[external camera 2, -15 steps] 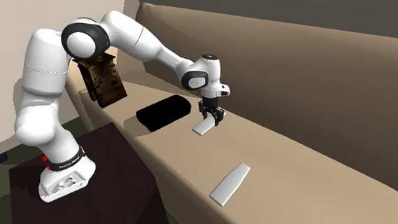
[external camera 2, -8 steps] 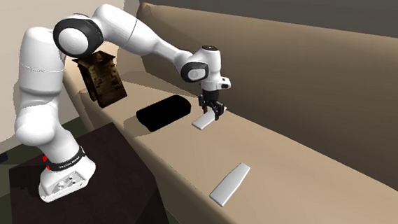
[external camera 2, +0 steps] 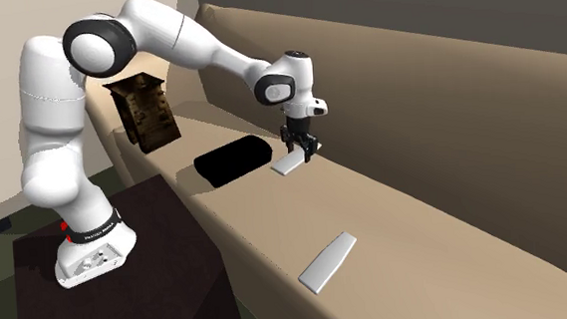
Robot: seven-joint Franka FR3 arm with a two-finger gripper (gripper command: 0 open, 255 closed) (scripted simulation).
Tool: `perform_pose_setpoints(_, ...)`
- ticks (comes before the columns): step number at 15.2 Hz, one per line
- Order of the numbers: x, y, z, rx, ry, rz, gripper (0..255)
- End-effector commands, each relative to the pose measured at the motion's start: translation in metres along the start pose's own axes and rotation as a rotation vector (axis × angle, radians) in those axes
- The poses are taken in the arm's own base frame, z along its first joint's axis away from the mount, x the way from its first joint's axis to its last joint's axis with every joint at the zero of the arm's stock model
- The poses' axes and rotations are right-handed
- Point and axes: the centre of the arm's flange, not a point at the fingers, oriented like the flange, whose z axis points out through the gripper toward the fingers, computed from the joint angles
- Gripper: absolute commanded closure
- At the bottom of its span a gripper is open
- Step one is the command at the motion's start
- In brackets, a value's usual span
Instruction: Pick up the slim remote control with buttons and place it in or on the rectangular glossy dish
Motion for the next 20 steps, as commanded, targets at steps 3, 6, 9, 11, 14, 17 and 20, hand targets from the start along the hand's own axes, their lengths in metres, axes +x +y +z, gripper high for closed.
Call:
perform_pose_setpoints(3, -0.010, -0.045, -0.004, 0.000, 0.000, 0.000, 255)
perform_pose_setpoints(6, -0.019, -0.083, -0.005, 0.000, 0.000, 0.000, 255)
perform_pose_setpoints(9, -0.027, -0.122, -0.006, 0.000, 0.000, 0.000, 255)
perform_pose_setpoints(11, -0.033, -0.148, -0.007, 0.000, 0.000, 0.000, 255)
perform_pose_setpoints(14, -0.042, -0.186, -0.008, 0.000, 0.000, 0.000, 255)
perform_pose_setpoints(17, -0.050, -0.225, -0.009, 0.000, 0.000, 0.000, 255)
perform_pose_setpoints(20, -0.059, -0.264, -0.010, 0.000, 0.000, 0.000, 255)
